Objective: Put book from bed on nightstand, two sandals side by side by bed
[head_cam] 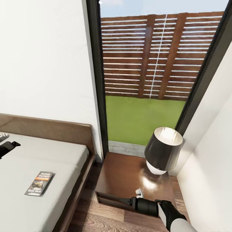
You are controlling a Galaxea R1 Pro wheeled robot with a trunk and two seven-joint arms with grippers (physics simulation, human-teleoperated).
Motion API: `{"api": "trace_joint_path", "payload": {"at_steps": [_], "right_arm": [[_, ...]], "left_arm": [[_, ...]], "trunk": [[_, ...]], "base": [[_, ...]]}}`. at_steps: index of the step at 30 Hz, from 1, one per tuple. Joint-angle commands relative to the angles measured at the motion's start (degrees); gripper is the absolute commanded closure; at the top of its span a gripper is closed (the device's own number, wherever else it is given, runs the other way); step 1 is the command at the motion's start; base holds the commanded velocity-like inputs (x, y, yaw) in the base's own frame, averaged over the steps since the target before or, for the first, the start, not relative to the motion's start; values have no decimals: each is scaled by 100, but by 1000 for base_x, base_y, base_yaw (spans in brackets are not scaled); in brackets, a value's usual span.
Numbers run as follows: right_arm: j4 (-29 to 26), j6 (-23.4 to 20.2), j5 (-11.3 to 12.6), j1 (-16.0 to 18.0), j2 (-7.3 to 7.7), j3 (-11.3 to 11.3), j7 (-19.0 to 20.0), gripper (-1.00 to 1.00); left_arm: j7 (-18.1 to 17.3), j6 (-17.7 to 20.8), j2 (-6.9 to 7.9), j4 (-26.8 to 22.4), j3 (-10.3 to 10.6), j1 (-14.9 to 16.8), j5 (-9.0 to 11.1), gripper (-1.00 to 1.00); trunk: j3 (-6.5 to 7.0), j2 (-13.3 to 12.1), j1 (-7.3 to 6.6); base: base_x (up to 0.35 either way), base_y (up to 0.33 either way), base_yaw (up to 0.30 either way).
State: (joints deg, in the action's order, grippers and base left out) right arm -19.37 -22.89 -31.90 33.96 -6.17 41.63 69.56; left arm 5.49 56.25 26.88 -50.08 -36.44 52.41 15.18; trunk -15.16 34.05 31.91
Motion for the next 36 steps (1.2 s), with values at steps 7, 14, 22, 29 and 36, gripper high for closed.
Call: {"api": "trace_joint_path", "payload": {"at_steps": [7, 14, 22, 29, 36], "right_arm": [[-12, -58, -45, 5, -7, 47, 31, -100], [-13, -59, -45, 5, -7, 47, 36, -100], [-14, -66, -45, 5, -7, 47, 41, -100], [-13, -66, -45, 5, -6, 47, 40, -100], [-12, -66, -45, 5, -7, 47, 42, -100]], "left_arm": [[57, 21, 1, -2, -4, 6, 64, -100], [52, 18, 1, 2, -11, 6, 64, -100], [49, 17, -5, 10, -12, 6, 64, -100], [49, 17, -7, 9, -4, 6, 64, -100], [49, 17, -7, 7, -3, 6, 64, -100]], "trunk": [[-72, 9, 2], [-135, 9, 2], [-207, 9, 2], [-270, 9, 2], [-333, 9, 2]], "base": [[0, 0, 0], [0, 0, 0], [0, 0, 0], [0, 0, 0], [0, 0, 0]]}}
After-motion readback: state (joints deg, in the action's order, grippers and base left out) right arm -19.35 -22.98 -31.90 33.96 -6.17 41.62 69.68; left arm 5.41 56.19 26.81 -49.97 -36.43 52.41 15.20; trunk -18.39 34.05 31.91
